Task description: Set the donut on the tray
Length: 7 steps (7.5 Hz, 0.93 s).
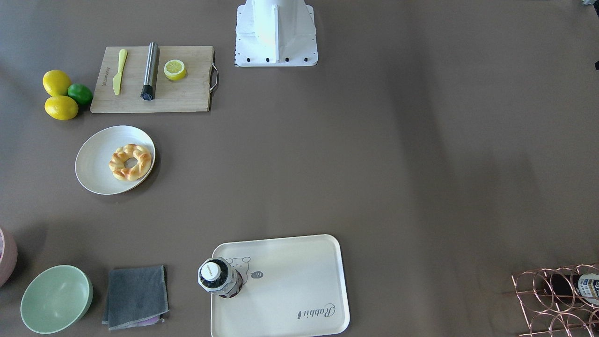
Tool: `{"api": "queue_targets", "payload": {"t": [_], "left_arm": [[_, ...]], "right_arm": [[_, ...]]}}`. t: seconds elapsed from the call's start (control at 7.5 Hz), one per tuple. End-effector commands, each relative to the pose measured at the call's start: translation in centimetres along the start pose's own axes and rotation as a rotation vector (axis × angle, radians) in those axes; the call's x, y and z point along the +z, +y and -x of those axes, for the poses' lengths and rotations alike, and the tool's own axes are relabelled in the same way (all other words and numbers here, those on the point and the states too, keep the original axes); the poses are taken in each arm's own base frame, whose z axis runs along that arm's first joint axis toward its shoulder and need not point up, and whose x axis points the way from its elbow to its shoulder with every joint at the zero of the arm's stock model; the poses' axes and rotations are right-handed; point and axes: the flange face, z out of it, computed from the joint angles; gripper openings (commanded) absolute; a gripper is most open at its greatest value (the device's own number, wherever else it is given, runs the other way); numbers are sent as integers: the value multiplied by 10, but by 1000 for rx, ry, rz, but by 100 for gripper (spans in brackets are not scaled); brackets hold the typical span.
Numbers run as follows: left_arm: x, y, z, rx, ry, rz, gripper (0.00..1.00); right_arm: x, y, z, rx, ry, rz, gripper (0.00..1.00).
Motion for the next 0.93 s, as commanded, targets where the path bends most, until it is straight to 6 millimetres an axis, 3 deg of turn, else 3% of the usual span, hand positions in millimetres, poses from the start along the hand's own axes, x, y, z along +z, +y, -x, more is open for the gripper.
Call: {"api": "queue_targets", "payload": {"t": [0.0, 0.8], "left_arm": [[-8, 1, -1, -32, 2, -12, 97], [-7, 7, 4, -48, 2, -10, 97]], "right_arm": [[-1, -1, 1, 0, -2, -2, 100], [0, -3, 2, 17, -26, -7, 100]]}}
